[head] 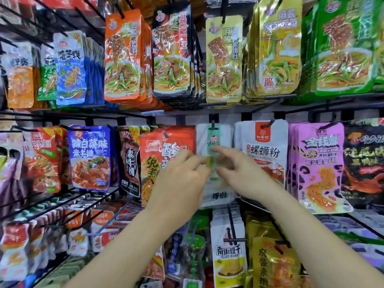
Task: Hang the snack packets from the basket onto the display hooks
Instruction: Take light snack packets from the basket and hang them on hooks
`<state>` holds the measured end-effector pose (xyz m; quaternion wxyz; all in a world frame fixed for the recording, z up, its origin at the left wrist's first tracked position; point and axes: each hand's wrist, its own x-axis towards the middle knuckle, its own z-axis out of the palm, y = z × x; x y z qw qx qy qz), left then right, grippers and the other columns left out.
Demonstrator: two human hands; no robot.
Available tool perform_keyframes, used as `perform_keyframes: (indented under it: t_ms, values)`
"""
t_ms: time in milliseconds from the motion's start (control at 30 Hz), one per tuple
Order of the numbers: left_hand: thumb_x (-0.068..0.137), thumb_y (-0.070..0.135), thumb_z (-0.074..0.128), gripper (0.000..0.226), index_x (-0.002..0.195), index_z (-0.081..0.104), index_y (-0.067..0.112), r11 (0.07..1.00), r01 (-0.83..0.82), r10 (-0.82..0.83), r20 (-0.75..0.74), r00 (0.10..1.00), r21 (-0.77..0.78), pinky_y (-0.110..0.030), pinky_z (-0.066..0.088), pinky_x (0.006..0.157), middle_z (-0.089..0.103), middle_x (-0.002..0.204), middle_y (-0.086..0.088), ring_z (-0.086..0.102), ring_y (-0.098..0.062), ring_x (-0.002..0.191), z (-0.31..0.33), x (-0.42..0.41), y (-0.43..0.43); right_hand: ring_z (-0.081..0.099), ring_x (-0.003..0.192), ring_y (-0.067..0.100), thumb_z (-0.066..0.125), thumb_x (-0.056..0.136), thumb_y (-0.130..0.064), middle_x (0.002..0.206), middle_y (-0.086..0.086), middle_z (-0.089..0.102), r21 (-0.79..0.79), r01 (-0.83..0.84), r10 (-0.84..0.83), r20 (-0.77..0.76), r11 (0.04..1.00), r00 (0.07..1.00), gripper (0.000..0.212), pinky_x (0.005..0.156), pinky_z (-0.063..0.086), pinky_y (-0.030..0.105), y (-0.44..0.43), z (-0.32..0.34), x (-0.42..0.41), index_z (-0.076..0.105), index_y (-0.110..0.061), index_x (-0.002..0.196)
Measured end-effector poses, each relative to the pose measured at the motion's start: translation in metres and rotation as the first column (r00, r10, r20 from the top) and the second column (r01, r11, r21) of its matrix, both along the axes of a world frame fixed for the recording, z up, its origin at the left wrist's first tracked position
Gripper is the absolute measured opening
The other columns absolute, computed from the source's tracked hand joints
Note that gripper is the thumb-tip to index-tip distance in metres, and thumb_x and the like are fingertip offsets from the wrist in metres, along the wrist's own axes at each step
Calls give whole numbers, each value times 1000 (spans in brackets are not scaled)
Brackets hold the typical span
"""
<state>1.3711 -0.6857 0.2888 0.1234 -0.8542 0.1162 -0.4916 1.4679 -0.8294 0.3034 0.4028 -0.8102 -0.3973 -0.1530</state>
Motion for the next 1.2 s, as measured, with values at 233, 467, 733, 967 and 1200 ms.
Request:
perform_keyframes:
  t_ms: [233, 467, 733, 967, 1200]
  values:
    - [68, 3, 71, 15, 80, 74, 12, 999, -27, 25, -57, 998, -34, -37, 52, 71, 68, 94, -4, 57, -26, 88, -25, -22, 12, 58, 100, 34, 60, 91, -39, 123, 12, 46, -267, 457, -302, 466, 848, 832, 69, 71, 43, 38, 14, -8, -8, 22, -32, 148]
    - [80, 9, 59, 22, 92, 76, 17, 926, 156, -190, -68, 979, -344, -26, 52, 84, 72, 96, 6, 63, -13, 90, -30, -43, 14, 63, 83, 24, 56, 91, -16, 89, 3, 68, -167, 302, -236, 330, 938, 914, 56, 71, 51, 36, 5, -11, -29, 39, -29, 143]
    - [87, 7, 64, 26, 82, 74, 30, 356, 206, -530, -15, 848, -912, -20, 52, 59, 71, 67, 6, 64, -7, 59, -43, -138, 21, 62, 63, 20, 62, 90, -15, 69, -2, 63, 174, 103, -111, 35, 979, 993, 16, 67, 55, 38, -33, -20, -135, 72, -25, 99]
    - [82, 5, 70, 29, 78, 73, 34, 503, 129, -577, -221, 786, -854, -5, 40, 57, 69, 71, 21, 61, 1, 62, -121, -229, 51, 53, 59, 10, 65, 89, -13, 68, -5, 61, 4, 112, -111, -115, 994, 987, 13, 57, 42, 18, -36, -100, -246, 74, -21, 93]
    - [83, 6, 70, 21, 92, 76, 24, 752, 14, -485, -538, 689, -659, -1, 40, 67, 70, 85, 14, 54, 14, 74, -222, -303, 69, 65, 75, 11, 59, 92, -21, 87, -5, 72, -369, 128, -196, -152, 921, 969, 17, 70, 50, 26, -31, -217, -325, 71, -22, 104]
